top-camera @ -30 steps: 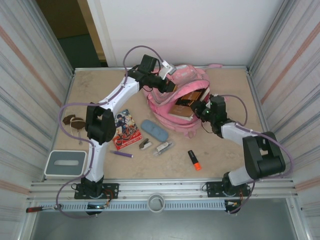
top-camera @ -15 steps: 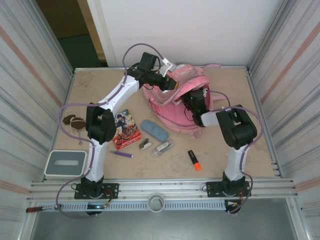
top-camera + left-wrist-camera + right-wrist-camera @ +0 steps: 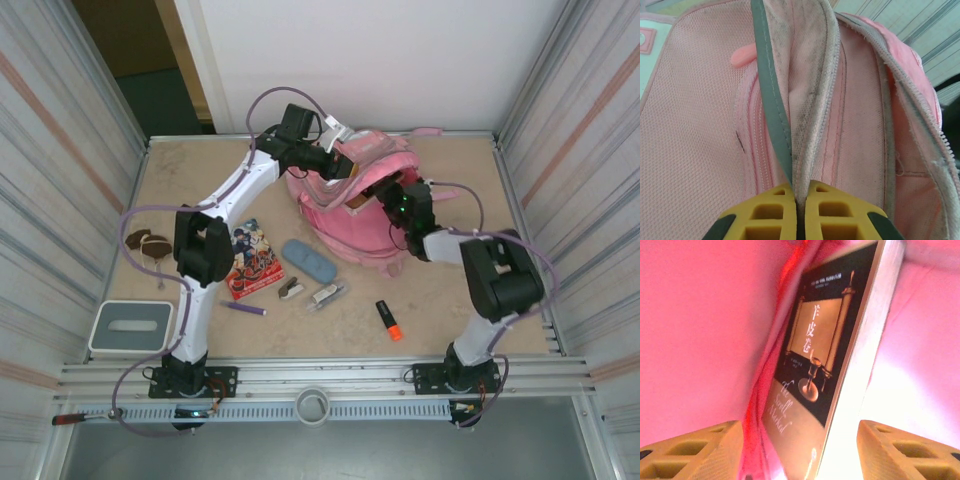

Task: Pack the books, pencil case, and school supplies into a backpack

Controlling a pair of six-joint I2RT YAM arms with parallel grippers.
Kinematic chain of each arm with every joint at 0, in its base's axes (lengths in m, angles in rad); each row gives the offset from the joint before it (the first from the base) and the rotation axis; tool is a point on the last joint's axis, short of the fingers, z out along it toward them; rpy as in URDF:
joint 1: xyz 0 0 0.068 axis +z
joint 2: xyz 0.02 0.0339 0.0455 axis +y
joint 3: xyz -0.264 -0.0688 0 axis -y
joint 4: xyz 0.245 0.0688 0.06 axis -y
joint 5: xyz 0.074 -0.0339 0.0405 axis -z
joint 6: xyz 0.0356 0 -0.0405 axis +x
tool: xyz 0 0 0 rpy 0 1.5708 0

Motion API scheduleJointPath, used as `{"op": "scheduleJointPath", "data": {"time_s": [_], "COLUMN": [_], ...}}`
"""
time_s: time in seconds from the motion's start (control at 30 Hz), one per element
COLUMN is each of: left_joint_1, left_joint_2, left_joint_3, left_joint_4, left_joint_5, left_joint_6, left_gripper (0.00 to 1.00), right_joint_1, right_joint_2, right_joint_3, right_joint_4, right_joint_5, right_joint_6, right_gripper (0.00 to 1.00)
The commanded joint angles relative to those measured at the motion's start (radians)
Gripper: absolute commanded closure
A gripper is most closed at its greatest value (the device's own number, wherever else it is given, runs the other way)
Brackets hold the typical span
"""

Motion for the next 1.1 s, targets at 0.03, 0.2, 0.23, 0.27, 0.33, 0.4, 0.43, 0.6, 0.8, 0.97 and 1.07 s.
{"op": "scheduleJointPath", "data": {"time_s": [0.03,0.2,0.23,0.27,0.33,0.4,0.43,0.6,0.8,0.97,1.07], "left_joint_1": [0.01,-0.004,-0.006,-0.007,-0.006,-0.002,0.003,0.082,0.288,0.416,0.436], "left_joint_2": [0.032,0.063,0.055,0.04,-0.026,-0.118,-0.188,-0.492,-0.806,-0.95,-0.994], "left_joint_3": [0.05,0.047,0.039,0.021,-0.062,-0.187,-0.268,-0.72,-1.213,-1.438,-1.516], "left_joint_4": [0.093,0.053,0.038,0.03,0.039,0.086,0.127,0.344,0.499,0.494,0.491], "left_joint_5": [0.006,-0.049,-0.062,-0.076,-0.128,-0.191,-0.229,-0.388,-0.512,-0.618,-0.687], "left_joint_6": [-0.028,-0.011,-0.003,0.002,0.007,0.004,-0.011,-0.206,-0.473,-0.544,-0.537], "left_gripper": [0.99,0.78,0.72,0.67,0.54,0.44,0.39,0.33,0.31,0.26,0.15], "right_joint_1": [-0.009,0.013,0.02,0.03,0.058,0.087,0.106,0.238,0.444,0.519,0.547], "right_joint_2": [-0.234,-0.513,-0.567,-0.607,-0.674,-0.725,-0.73,-0.615,-0.286,0.061,0.253], "right_joint_3": [-0.09,-0.155,-0.161,-0.161,-0.154,-0.137,-0.121,-0.016,0.215,0.501,0.684], "right_joint_4": [-0.157,-0.374,-0.414,-0.451,-0.524,-0.584,-0.612,-0.699,-0.711,-0.797,-0.869], "right_joint_5": [-0.016,0.113,0.137,0.156,0.176,0.176,0.17,0.128,0.067,-0.055,-0.125], "right_joint_6": [-0.174,-0.341,-0.378,-0.413,-0.492,-0.557,-0.587,-0.672,-0.758,-0.744,-0.728], "right_gripper": [0.38,0.36,0.36,0.36,0.35,0.34,0.34,0.25,0.2,0.18,0.19]}}
